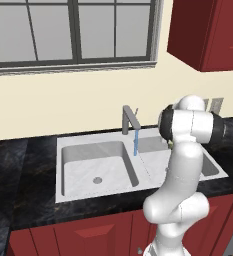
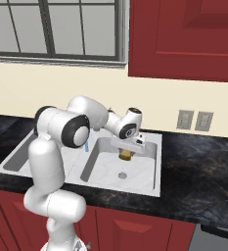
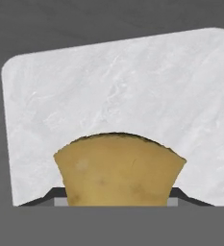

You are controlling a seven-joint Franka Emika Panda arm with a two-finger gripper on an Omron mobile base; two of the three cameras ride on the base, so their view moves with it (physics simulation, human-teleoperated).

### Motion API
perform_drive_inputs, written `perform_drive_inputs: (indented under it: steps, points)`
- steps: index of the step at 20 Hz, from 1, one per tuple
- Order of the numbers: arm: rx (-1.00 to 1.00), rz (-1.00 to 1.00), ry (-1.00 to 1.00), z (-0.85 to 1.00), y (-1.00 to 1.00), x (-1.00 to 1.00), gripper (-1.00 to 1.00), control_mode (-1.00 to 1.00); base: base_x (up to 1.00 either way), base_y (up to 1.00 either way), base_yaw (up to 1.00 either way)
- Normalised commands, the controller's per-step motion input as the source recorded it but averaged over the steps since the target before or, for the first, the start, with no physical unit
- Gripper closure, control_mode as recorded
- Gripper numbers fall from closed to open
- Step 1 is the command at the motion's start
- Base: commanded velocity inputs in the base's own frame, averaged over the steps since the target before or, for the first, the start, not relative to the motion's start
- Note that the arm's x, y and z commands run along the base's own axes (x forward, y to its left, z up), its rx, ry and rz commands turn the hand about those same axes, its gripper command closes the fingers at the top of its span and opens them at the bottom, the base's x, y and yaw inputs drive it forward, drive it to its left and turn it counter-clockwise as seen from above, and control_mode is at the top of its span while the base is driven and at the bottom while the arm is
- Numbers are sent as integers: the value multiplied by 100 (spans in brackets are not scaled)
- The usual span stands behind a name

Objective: Soak the sponge with water for a few seconds and then drop it inside the sink.

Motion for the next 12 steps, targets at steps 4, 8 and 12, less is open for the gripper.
perform_drive_inputs:
  steps: [4, 8, 12]
  points:
    - [0, 0, 0, -33, 0, 0, 100, -100, 0, 0, 0]
    - [0, 0, 0, -41, 0, 0, 100, -100, 0, 0, 0]
    - [0, 0, 0, -40, 0, 0, 100, -100, 0, 0, 0]
